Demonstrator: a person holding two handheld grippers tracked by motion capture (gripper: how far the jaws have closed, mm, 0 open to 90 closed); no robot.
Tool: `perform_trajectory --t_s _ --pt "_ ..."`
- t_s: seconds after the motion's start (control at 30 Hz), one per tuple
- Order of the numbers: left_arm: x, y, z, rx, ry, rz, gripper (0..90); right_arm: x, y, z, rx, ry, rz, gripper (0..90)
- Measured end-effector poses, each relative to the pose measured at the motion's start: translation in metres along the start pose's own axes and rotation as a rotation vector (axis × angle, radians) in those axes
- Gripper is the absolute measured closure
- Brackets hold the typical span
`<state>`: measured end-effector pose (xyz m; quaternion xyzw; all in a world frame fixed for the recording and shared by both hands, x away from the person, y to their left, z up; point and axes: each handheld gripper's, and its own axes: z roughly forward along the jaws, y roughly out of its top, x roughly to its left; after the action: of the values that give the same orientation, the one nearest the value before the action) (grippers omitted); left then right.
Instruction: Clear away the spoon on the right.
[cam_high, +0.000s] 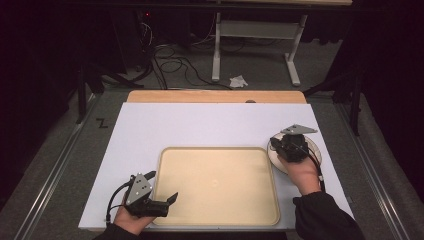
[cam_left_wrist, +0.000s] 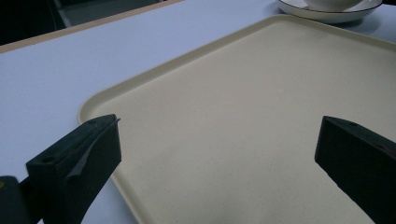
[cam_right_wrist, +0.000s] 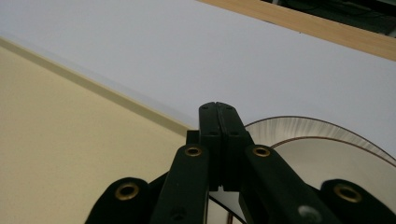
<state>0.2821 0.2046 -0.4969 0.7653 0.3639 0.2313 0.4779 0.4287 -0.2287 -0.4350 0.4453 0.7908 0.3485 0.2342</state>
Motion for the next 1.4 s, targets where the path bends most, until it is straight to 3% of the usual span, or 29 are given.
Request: perform_trajectory --t_s 0.23,0.47,0.87,0.97,1.07,1.4 --pt "0.000 0.000 0.000 -0.003 0.002 -0.001 1.1 0.002 -0.012 -0.011 -0.024 0.004 -0.019 90.0" --pt "0.000 0.000 0.000 -0.001 0.006 -0.002 1.1 0.000 -0.029 -0.021 -0.043 0.004 -0.004 90.0" --pt "0.001 -0.001 0.002 0.010 0.008 -0.007 1.2 -0.004 -0.053 -0.044 -0.128 -0.012 0.008 90.0" --pt "0.000 -0.001 0.003 0.012 0.011 -0.008 1.2 0.000 -0.043 -0.042 -0.148 -0.015 -0.006 90.0" --pt "0.000 -0.001 0.003 0.010 0.013 -0.008 1.2 0.004 -0.034 -0.033 -0.132 0.002 -0.012 90.0" --pt "0.001 -0.002 -0.001 0.003 0.015 -0.013 1.3 0.010 -0.045 -0.032 -0.112 0.017 -0.025 90.0"
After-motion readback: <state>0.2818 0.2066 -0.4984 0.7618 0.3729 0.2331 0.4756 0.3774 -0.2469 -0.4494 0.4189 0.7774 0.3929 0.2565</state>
